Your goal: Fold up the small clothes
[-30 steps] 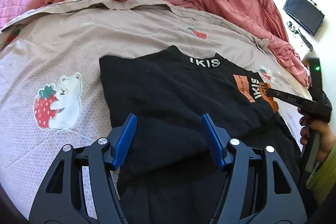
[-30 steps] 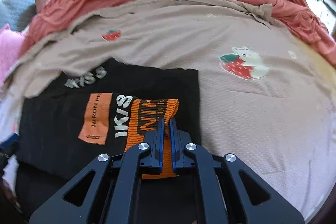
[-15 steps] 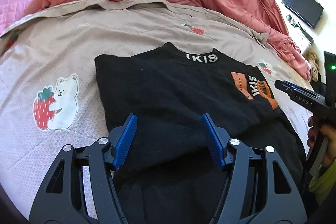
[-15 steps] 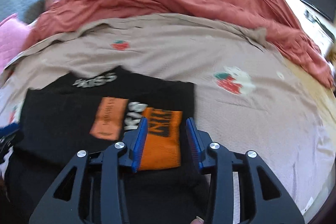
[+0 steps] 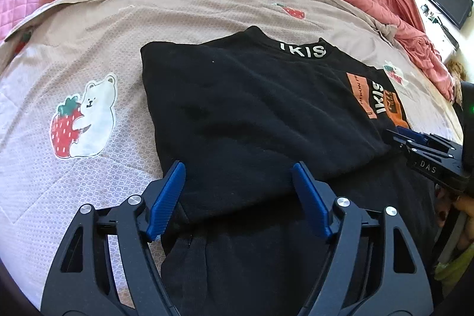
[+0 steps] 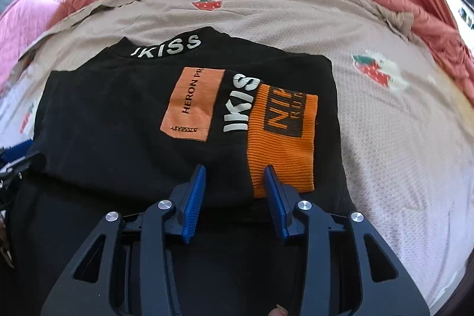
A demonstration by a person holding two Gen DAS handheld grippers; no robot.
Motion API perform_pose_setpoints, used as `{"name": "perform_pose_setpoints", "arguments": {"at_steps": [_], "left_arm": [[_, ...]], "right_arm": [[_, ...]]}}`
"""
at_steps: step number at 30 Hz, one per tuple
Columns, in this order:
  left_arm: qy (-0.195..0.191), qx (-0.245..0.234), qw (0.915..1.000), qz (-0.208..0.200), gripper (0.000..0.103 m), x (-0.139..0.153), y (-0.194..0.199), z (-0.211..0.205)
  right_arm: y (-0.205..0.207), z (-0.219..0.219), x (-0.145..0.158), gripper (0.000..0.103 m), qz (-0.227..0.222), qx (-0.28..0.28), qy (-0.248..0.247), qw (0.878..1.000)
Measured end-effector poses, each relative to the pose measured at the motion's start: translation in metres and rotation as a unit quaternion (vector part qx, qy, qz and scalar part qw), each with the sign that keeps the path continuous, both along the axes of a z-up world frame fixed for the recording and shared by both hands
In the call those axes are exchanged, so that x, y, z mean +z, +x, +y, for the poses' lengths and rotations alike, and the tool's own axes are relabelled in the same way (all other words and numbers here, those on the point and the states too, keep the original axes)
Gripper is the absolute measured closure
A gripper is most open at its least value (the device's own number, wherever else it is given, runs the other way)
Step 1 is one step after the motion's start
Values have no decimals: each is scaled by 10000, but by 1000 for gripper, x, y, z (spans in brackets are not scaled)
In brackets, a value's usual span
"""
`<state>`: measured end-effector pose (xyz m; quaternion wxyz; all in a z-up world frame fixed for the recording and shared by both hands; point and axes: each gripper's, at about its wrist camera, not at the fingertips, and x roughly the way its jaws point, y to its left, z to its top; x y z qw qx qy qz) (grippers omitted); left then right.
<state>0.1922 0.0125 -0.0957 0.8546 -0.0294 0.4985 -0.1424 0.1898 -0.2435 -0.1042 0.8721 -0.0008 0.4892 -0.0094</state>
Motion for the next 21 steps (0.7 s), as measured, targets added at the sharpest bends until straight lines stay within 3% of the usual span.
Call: {"name": "perform_pose_setpoints", "arguments": {"at_steps": [5, 11, 12, 13, 14, 17, 21], "left_arm": [[-7, 2, 10000, -3, 35, 1, 0, 1], [-6, 28, 10000, -22, 36, 11, -2, 2], [-39, 41, 10000, -25, 36, 14, -3, 3], [-61, 55, 10000, -43, 36, 16, -3, 4], [-74, 70, 9999, -74, 36, 19, -4, 5], [-81, 156, 9997, -179, 35, 28, -6, 9], [-83, 269, 9994, -200, 25, 35, -7, 16]], "right_arm": [[-2, 5, 1, 61, 7, 5, -86, 10000], [-22, -5, 18, 51, -199, -265, 324, 9989], [-26, -5, 20, 48, -216, -249, 347, 9989], [-28, -5, 22, 37, -220, -238, 355, 9988], [-31, -5, 23, 32, -241, -244, 353, 9988], [-38, -5, 29, 25, -290, -228, 394, 9985], [-40, -3, 35, 24, -346, -251, 456, 9980]]}}
